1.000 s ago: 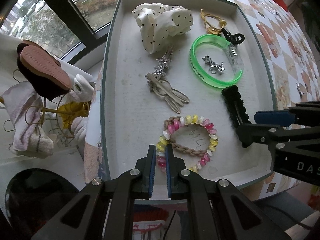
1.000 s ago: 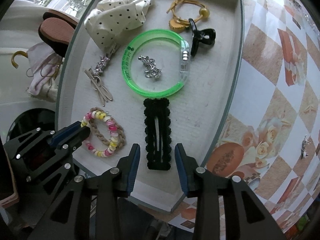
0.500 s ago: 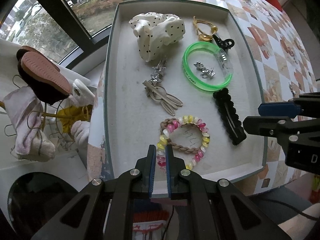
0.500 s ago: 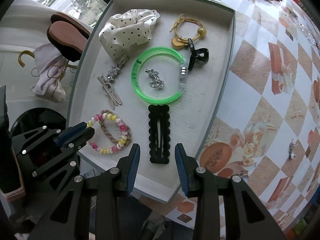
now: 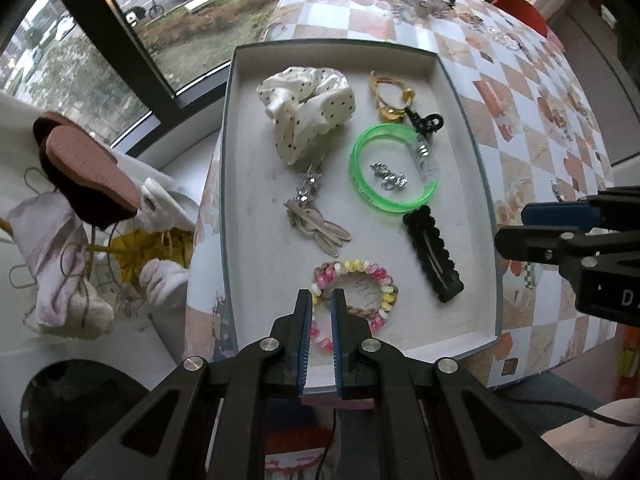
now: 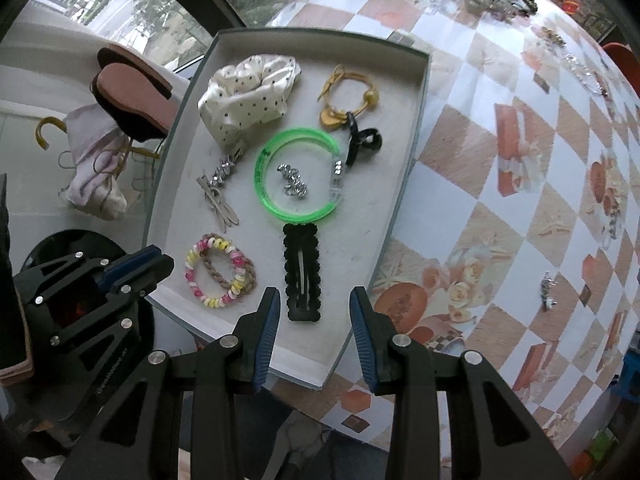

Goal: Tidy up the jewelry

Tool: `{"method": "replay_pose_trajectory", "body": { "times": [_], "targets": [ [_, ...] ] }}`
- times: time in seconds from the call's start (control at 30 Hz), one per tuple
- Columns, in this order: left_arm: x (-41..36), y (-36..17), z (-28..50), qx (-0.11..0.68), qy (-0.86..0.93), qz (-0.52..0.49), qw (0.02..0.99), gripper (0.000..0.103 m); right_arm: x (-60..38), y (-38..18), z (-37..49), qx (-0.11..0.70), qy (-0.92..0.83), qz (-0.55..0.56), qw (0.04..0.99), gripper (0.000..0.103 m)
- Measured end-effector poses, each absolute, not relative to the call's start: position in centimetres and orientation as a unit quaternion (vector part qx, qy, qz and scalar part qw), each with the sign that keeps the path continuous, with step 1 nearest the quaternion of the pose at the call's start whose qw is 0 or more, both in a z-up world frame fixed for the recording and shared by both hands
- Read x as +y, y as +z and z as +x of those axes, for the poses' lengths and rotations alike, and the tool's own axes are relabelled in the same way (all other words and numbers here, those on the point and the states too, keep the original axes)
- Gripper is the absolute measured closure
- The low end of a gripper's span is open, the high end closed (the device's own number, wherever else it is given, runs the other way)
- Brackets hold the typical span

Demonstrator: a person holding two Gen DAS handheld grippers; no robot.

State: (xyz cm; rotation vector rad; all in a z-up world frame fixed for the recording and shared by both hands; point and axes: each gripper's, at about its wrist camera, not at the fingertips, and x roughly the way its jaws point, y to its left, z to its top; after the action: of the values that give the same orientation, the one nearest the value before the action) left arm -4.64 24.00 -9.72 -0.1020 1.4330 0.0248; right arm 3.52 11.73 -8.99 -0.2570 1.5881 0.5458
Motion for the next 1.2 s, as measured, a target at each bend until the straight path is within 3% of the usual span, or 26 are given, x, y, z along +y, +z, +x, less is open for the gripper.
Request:
{"method": "replay_pose_trajectory", "body": {
  "times": [0.5, 0.53, 0.57, 0.6, 0.63, 1.0, 1.07, 1.2],
  "targets": [
    [24.5, -9.2, -4.9, 0.657, 0.004, -0.027, 0.753, 0.09, 10.6, -8.3, 3.2, 0.705, 0.207, -0.089, 0.673, 0.064],
    [24.6, -9.1, -4.9, 0.656, 0.01, -0.028, 0.754, 0.086, 10.7, -8.2, 3.3, 0.704, 0.208, -0.09, 0.673, 0.064],
    [24.7, -9.0, -4.9, 0.656, 0.016, -0.027, 0.754, 0.071, 10.9, -8.2, 3.3, 0.703, 0.21, -0.091, 0.673, 0.064],
    [24.8, -8.9, -4.9, 0.655, 0.024, -0.027, 0.755, 0.015, 11.0, -8.0, 3.4, 0.702, 0.213, -0.093, 0.673, 0.064],
    [24.9, -8.4, -5.1, 0.647, 0.047, -0.019, 0.761, 0.0, 11.0, -8.0, 3.4, 0.701, 0.216, -0.094, 0.673, 0.064],
    [24.4, -3.6, -5.6, 0.616, 0.095, -0.018, 0.782, 0.0, 11.1, -5.3, 3.7, 0.68, 0.244, -0.101, 0.684, 0.063],
    [24.0, -2.5, -5.7, 0.607, 0.098, -0.029, 0.788, 0.0, 10.8, -4.1, 3.8, 0.673, 0.245, -0.101, 0.691, 0.052],
    [23.5, -0.7, -5.8, 0.598, 0.111, -0.033, 0.793, 0.0, 10.1, -1.3, 4.0, 0.656, 0.244, -0.104, 0.706, 0.047]
  ]
}}
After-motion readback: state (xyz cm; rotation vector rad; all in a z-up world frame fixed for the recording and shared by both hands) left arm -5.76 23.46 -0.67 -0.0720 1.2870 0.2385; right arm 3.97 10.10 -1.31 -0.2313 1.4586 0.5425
